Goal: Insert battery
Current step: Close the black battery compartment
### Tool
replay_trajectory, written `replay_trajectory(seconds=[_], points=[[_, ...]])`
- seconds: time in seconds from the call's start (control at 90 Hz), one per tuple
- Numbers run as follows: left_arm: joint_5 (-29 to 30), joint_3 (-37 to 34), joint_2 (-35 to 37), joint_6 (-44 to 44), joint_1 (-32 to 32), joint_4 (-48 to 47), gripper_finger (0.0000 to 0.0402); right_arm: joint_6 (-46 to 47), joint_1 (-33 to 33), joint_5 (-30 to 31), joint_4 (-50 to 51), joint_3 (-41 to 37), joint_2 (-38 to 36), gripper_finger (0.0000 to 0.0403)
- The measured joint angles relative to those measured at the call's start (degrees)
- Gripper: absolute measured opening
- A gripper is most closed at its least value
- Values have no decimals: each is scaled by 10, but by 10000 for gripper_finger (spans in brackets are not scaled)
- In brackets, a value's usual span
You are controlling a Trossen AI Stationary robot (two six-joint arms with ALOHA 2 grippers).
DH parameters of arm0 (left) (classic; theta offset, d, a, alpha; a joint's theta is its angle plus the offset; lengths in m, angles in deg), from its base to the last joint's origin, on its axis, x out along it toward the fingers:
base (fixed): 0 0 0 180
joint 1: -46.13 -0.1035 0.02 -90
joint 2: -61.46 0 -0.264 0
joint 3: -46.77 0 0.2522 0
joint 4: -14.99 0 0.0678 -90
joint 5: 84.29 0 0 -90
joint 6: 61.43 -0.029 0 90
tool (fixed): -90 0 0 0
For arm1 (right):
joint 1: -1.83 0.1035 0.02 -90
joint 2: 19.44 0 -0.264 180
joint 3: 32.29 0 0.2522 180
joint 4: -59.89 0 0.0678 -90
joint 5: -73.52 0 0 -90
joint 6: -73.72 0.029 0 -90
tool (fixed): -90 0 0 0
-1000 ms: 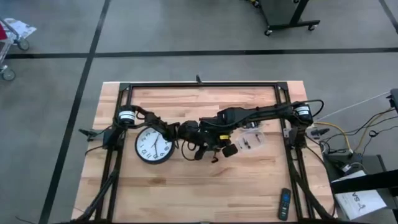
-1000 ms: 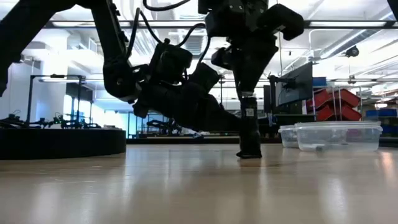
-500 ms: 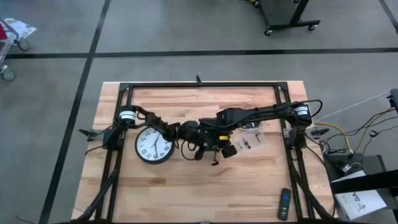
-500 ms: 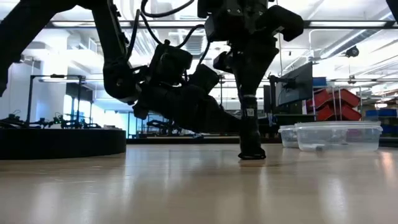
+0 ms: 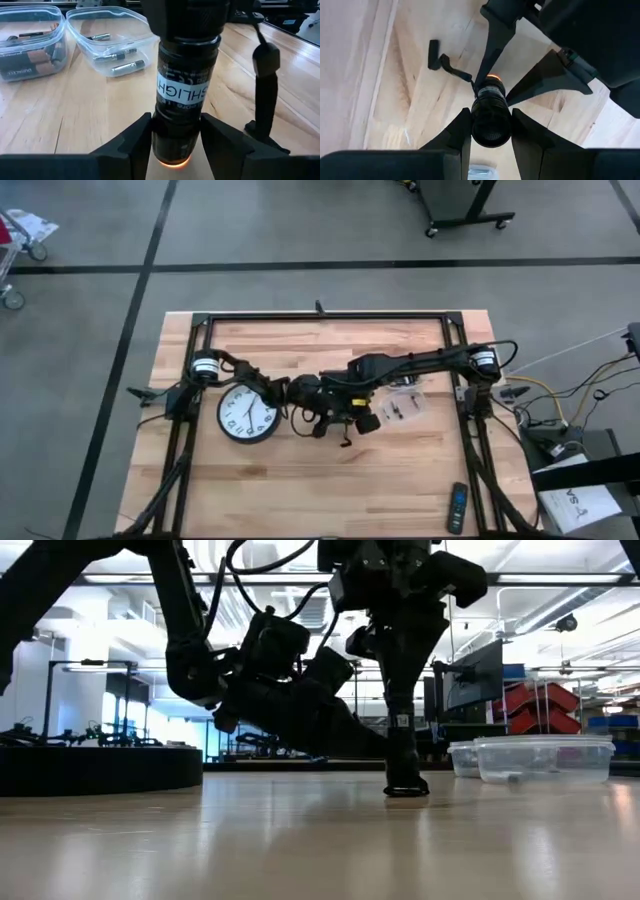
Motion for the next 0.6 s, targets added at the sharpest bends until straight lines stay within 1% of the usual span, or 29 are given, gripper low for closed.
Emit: replay_trajectory(seconds=[0.278, 0.6], points=[[0, 0, 0, 0, 0, 1, 136, -1, 0, 5, -1, 1, 9, 87], [-6, 0, 11, -1, -8, 4, 157, 47, 0, 19, -1, 1, 12, 87]])
